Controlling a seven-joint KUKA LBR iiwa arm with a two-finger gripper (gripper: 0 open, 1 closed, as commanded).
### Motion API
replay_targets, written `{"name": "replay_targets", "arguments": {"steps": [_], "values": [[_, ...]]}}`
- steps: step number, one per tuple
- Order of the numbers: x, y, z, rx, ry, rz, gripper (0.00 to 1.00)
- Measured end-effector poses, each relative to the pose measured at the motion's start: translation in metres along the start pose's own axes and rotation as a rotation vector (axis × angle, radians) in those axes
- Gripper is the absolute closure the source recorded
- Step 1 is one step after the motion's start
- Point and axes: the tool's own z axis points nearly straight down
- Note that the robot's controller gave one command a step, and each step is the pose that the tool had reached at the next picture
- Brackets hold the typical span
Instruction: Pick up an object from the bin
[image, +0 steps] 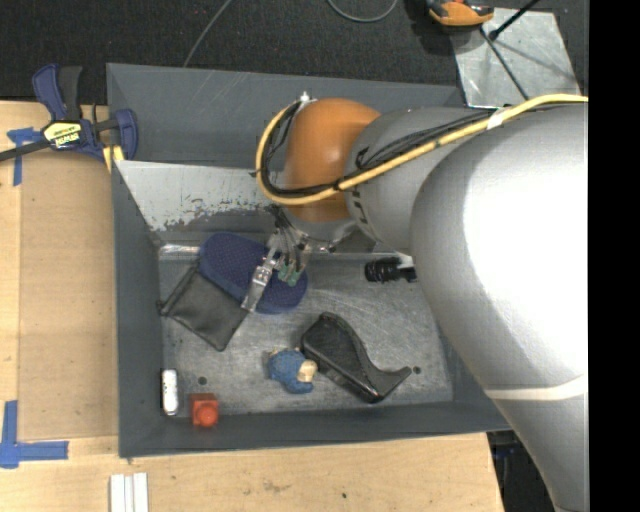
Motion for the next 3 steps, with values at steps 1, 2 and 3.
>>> {"name": "replay_targets", "arguments": {"steps": [1, 2, 3], "values": [[0.002, 0.0, -0.001, 0.001, -0.005, -0.005, 0.0], [0.001, 0.0, -0.002, 0.0, -0.008, -0.005, 1.0], [0.0, 0.001, -0.072, -0.009, -0.023, -0.008, 1.0]]}}
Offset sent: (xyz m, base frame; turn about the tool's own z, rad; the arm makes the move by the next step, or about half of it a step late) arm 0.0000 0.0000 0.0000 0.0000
